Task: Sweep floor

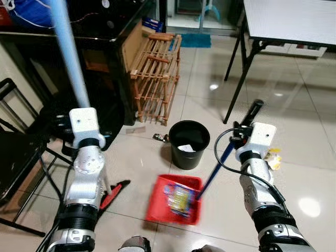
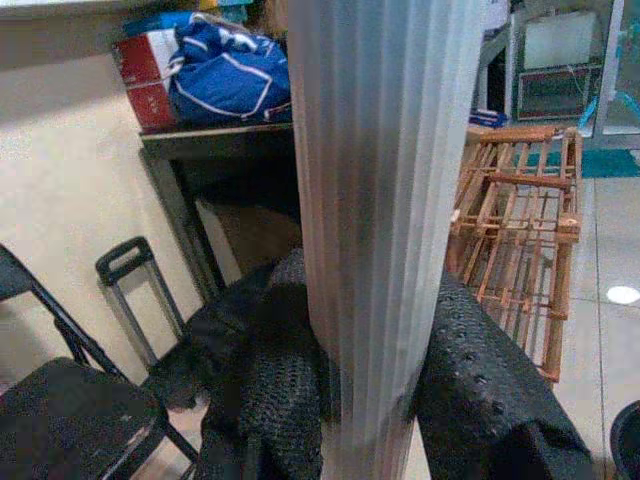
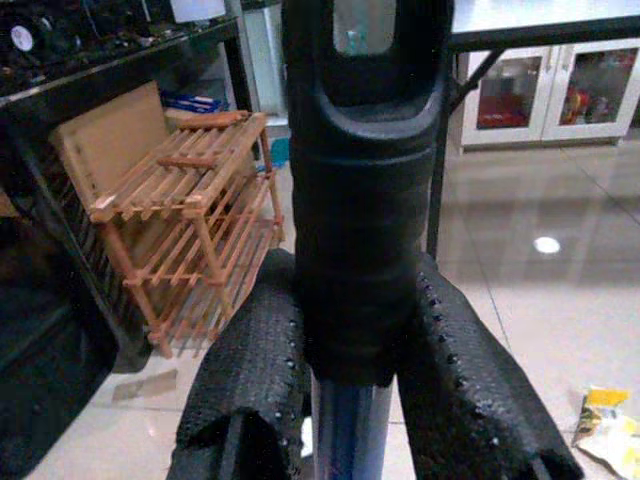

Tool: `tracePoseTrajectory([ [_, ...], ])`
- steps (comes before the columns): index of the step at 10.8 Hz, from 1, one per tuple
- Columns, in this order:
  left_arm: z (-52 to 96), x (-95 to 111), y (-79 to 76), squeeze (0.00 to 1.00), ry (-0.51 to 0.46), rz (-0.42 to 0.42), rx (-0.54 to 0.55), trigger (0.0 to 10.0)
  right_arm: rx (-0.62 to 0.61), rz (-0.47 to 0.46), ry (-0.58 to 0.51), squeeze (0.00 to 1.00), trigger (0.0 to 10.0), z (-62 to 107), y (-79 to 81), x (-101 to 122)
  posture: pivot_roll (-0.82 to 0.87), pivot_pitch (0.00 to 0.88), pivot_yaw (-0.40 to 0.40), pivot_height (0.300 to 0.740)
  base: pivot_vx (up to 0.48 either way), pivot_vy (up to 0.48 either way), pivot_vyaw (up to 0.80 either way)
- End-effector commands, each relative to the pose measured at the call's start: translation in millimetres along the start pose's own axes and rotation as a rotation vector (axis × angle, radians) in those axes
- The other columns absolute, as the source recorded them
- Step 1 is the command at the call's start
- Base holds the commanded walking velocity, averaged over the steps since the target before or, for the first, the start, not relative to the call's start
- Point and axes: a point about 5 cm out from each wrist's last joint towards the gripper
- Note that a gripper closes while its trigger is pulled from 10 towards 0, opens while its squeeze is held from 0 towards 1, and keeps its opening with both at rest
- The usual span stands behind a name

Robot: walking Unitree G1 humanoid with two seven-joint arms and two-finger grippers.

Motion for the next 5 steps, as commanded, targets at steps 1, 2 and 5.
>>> tracePoseTrajectory([
  [1, -0.6, 2.1, -1.7, 0.00, -0.008, -0.006, 0.001, 10.0, -0.002, 0.001, -0.036, 0.00, 10.0, -4.0, -2.8, 9.3, 0.00, 0.076, 0.025, 0.740, 0.000, -0.315, 0.76],
  [2, -0.4, 1.8, -1.7, 0.00, -0.007, -0.006, 0.003, 10.0, 0.004, 0.005, -0.042, 0.00, 10.0, -3.8, -2.1, 10.0, 0.00, 0.076, 0.025, 0.740, 0.000, -0.315, 0.80],
  [5, -0.2, 1.6, -2.0, 0.00, -0.007, -0.005, 0.005, 10.0, 0.008, 0.010, -0.039, 0.00, 10.0, -3.7, -2.1, 9.5, 0.00, 0.075, 0.024, 0.740, 0.000, -0.311, 0.80],
])
Point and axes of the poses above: a point about 5 cm out from each wrist's last joint towards the gripper, its own z axis pointing back from the gripper into the wrist, its own x axis along the axis of the wrist's last joint, y = z × x, and after that the axes turned 6 degrees about z, right-handed
